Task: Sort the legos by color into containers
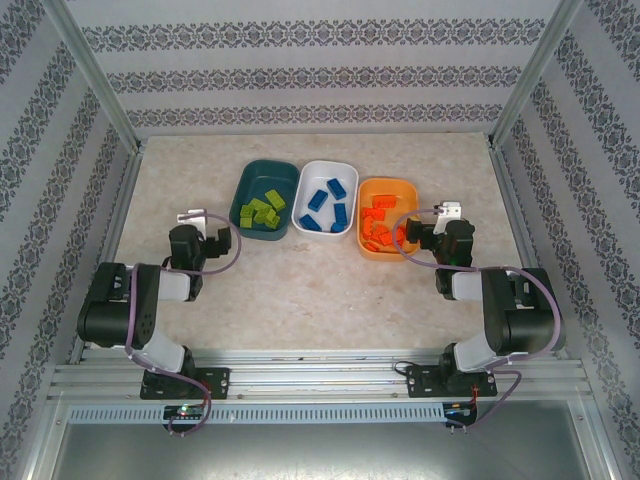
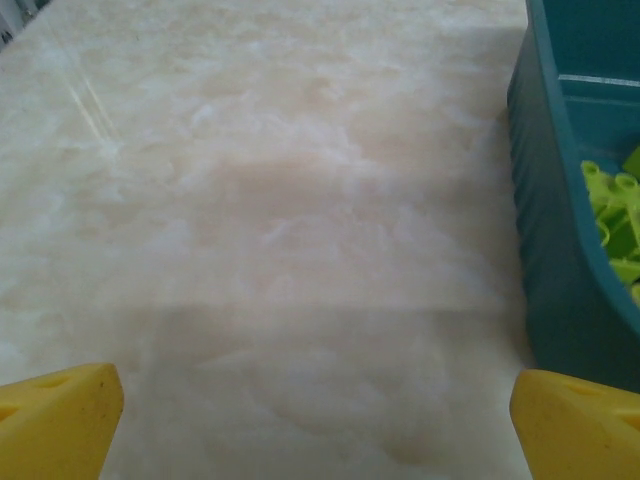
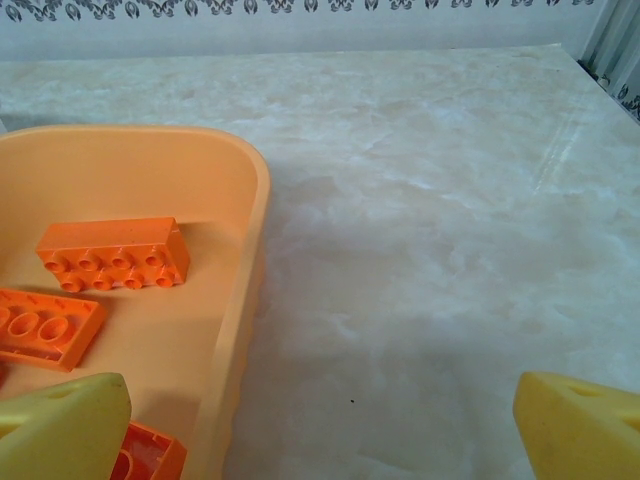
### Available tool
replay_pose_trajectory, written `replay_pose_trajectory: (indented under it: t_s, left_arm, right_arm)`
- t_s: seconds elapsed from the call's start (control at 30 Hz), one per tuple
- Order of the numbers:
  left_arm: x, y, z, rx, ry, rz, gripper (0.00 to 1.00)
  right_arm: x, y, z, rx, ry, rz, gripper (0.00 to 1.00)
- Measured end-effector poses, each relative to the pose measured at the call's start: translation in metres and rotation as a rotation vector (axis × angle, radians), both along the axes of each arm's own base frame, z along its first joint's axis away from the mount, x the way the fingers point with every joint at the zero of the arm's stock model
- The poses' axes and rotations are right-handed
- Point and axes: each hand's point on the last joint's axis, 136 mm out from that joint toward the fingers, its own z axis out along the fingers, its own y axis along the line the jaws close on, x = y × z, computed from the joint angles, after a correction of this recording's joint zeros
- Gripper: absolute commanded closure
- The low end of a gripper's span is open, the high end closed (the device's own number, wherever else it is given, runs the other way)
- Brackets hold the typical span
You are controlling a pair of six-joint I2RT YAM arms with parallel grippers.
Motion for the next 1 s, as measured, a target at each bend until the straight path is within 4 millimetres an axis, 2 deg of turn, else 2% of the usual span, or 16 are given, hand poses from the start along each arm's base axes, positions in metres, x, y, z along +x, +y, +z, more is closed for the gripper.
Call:
replay_pose_trajectory:
  t_s: [0.47, 1.0]
  left_arm:
    - [0.008, -0.003, 0.016, -0.008, -0.084, -0.021, 0.0]
    - [0.008, -0.003, 0.017, -0.008, -0.087, -0.021, 0.0]
  right_arm:
    - [0.0, 0.002, 0.0, -0.007, 0.0, 0.002, 0.02]
    - [0.0, 0.003, 0.0, -0.027, 0.0, 0.003, 0.02]
